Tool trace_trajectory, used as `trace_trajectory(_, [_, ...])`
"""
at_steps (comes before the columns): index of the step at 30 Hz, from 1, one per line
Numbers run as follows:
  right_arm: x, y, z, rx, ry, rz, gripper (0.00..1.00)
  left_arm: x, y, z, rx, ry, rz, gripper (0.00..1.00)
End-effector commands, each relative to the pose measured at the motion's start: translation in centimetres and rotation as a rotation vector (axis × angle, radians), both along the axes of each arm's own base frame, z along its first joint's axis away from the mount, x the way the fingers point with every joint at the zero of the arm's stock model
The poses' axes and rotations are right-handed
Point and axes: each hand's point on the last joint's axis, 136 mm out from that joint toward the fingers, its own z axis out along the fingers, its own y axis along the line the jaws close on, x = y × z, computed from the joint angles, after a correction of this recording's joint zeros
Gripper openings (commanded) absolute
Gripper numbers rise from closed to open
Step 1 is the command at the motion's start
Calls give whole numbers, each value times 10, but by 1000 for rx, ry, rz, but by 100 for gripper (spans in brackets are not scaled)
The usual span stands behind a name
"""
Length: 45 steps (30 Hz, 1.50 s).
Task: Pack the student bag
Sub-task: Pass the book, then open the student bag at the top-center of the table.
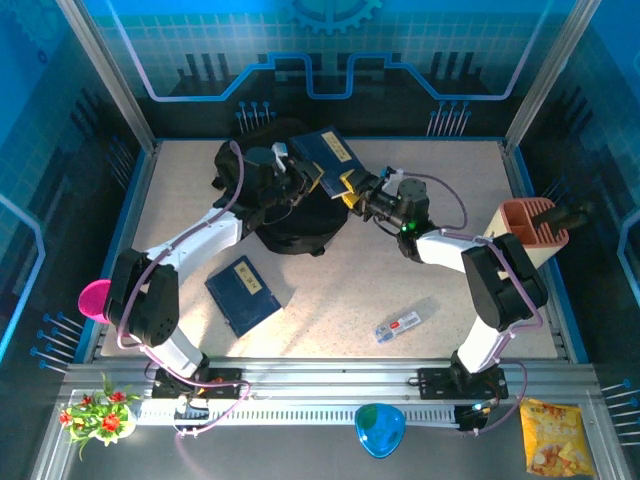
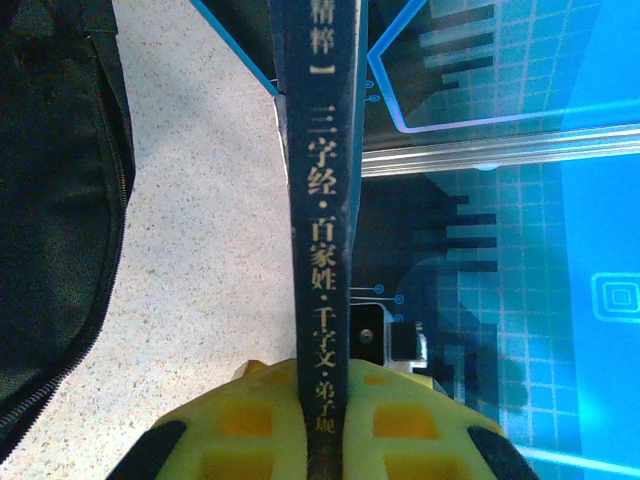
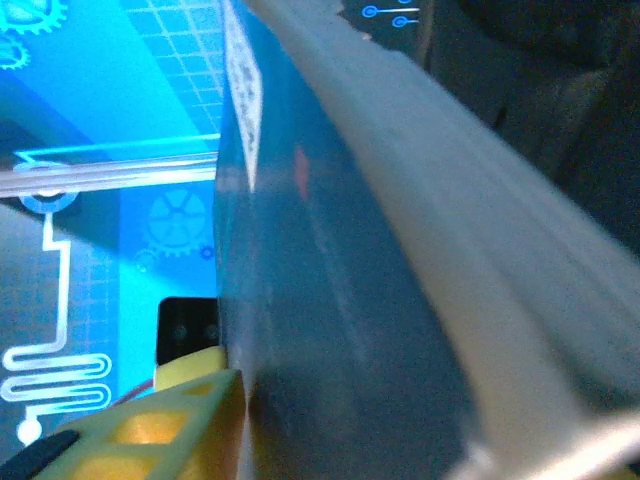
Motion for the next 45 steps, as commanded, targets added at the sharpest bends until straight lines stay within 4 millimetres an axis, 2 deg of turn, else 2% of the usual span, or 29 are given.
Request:
trace_trajectory(1, [4,4,23,39,-85,-12,32,-1,3,20,-26,-63,6,13])
trace_trajectory(3, [3,2,20,25,-84,-16,22,-2,4,14,-6,-51,4,17])
trace_trajectory(5, [2,-2,18,2,-87,-22,14,-5,7,3,36,-33,6,25])
trace_trajectory(6, [2,-5,18,-7,-88,-27,11,-7,9,-2,65,-28,7,30])
trace_trajectory(7, [-1,-11,9,-30,-74,-37,9,-9,13,-8,117,-28,4,37])
trace_trajectory(11, [-7,-39,4,-129,-90,-86,5,-20,29,-43,395,-29,-50,59])
trace_trajectory(14, [-13,-66,2,-201,-100,-130,5,-27,32,-66,531,-18,-124,66])
trace_trajectory(18, [-24,-101,-3,-336,-99,-185,4,-31,26,-88,656,-23,-237,68])
trace_trajectory(24, [-47,-144,-9,-536,-79,-268,4,-26,-5,-118,801,-9,-405,66])
trace_trajectory(27, [-56,-162,-13,-576,-55,-299,4,-25,-27,-128,880,-29,-497,62])
trace_trajectory(30, [-62,-176,-12,-595,-48,-319,4,-21,-39,-138,962,-22,-544,58])
trace_trajectory(37, [-70,-193,-12,-637,-37,-348,4,-14,-49,-151,1117,-13,-603,46])
trace_trajectory(45, [-72,-198,-15,-629,-24,-348,4,-11,-50,-167,1150,55,-636,31])
